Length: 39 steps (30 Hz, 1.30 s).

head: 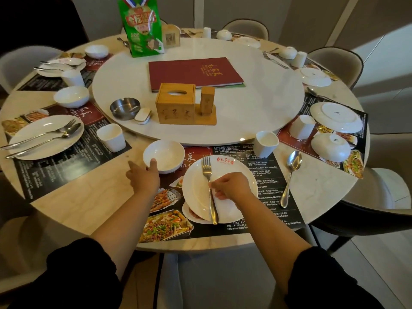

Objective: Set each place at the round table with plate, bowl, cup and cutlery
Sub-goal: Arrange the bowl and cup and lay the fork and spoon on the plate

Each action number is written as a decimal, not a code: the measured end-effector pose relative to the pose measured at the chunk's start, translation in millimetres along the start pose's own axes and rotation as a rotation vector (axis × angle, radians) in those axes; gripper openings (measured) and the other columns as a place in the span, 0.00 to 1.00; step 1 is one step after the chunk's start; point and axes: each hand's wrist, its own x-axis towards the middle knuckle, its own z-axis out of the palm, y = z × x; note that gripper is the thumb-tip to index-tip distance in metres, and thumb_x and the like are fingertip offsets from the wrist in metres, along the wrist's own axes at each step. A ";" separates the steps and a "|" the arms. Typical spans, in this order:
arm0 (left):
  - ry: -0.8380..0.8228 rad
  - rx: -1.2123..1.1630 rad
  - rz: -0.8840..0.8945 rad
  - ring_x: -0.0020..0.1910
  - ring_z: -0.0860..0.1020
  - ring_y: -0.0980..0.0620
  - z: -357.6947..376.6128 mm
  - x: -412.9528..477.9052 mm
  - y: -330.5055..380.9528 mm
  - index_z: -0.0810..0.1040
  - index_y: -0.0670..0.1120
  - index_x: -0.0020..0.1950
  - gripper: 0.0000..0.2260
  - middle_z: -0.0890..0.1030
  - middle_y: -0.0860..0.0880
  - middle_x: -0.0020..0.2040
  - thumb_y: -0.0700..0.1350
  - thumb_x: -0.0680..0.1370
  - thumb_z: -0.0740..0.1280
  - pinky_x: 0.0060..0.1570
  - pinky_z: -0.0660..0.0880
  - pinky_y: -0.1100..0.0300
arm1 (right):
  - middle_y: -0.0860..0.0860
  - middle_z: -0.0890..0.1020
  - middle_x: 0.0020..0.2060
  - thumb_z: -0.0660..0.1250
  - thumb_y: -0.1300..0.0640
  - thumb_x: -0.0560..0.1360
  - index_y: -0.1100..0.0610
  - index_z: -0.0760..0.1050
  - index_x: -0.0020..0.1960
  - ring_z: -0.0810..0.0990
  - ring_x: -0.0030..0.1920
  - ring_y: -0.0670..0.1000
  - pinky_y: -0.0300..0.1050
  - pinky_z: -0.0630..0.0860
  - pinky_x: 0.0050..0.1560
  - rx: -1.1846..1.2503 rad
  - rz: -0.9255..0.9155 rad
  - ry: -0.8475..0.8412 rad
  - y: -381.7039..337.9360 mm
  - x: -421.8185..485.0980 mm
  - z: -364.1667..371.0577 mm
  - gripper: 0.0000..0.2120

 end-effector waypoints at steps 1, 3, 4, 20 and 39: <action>0.070 0.006 0.087 0.69 0.66 0.39 -0.2 -8.9 1.5 0.52 0.47 0.77 0.29 0.59 0.41 0.74 0.52 0.80 0.60 0.64 0.68 0.46 | 0.55 0.82 0.40 0.70 0.55 0.73 0.62 0.79 0.47 0.82 0.36 0.49 0.41 0.81 0.43 0.031 -0.047 0.036 3.4 -2.3 -4.7 0.09; 0.105 -0.016 0.299 0.67 0.67 0.42 5.0 -31.3 5.1 0.58 0.45 0.75 0.26 0.64 0.42 0.70 0.49 0.79 0.61 0.63 0.68 0.48 | 0.53 0.82 0.41 0.67 0.54 0.76 0.61 0.79 0.51 0.81 0.36 0.47 0.39 0.80 0.37 0.073 -0.167 0.181 14.5 -9.5 -21.6 0.10; 0.067 -0.020 0.395 0.65 0.68 0.44 10.5 -42.9 7.2 0.61 0.45 0.74 0.24 0.67 0.42 0.67 0.48 0.79 0.62 0.62 0.69 0.50 | 0.51 0.82 0.41 0.66 0.54 0.76 0.58 0.79 0.51 0.81 0.37 0.46 0.38 0.79 0.36 0.071 -0.229 0.284 23.2 -13.5 -33.7 0.09; -0.677 0.377 0.649 0.54 0.76 0.49 214.9 -176.2 44.9 0.75 0.44 0.60 0.15 0.77 0.47 0.54 0.47 0.76 0.68 0.53 0.72 0.57 | 0.50 0.40 0.77 0.44 0.42 0.81 0.49 0.39 0.77 0.38 0.76 0.53 0.54 0.39 0.75 -0.708 -0.073 0.408 160.1 23.4 -178.3 0.29; -0.718 -0.050 0.183 0.48 0.79 0.50 170.2 -182.5 34.1 0.80 0.41 0.50 0.05 0.80 0.47 0.48 0.38 0.75 0.68 0.45 0.78 0.61 | 0.53 0.46 0.77 0.47 0.46 0.81 0.53 0.48 0.77 0.42 0.77 0.55 0.59 0.38 0.74 -0.640 -0.048 0.496 152.4 21.4 -169.0 0.26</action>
